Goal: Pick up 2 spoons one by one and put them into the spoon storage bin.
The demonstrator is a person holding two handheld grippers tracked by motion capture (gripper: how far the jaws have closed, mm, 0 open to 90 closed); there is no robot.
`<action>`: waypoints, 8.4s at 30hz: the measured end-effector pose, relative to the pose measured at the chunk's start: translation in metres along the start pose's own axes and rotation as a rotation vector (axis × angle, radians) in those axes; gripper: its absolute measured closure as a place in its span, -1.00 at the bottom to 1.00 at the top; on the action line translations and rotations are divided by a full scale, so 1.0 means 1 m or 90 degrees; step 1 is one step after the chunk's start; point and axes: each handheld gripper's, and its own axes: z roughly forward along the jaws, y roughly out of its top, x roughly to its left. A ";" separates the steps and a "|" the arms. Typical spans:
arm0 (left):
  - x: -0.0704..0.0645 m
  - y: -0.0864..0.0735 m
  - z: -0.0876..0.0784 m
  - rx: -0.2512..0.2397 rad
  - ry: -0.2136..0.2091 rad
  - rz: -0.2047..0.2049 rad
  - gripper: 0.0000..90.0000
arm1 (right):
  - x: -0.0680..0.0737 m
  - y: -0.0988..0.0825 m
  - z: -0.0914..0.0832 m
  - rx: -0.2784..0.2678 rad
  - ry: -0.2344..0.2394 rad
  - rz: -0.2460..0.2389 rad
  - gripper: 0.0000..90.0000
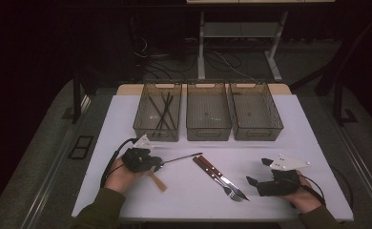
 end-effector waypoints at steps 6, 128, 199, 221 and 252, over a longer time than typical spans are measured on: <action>0.000 0.001 -0.001 -0.011 -0.003 -0.015 0.93 | 0.000 0.000 0.000 -0.001 0.000 -0.002 -0.70; 0.004 0.069 -0.003 -0.105 0.037 -0.045 0.49 | -0.001 0.000 -0.001 -0.001 0.002 0.003 -0.70; 0.025 -0.034 -0.038 -0.102 0.011 -0.149 0.92 | 0.000 0.000 -0.002 -0.002 -0.001 -0.003 -0.70; 0.020 0.013 -0.047 -0.183 0.002 -0.133 0.93 | -0.001 0.000 0.000 0.001 -0.001 -0.002 -0.70; 0.022 0.138 -0.016 -0.250 -0.013 -0.103 0.93 | -0.001 0.000 -0.001 -0.001 0.004 0.002 -0.70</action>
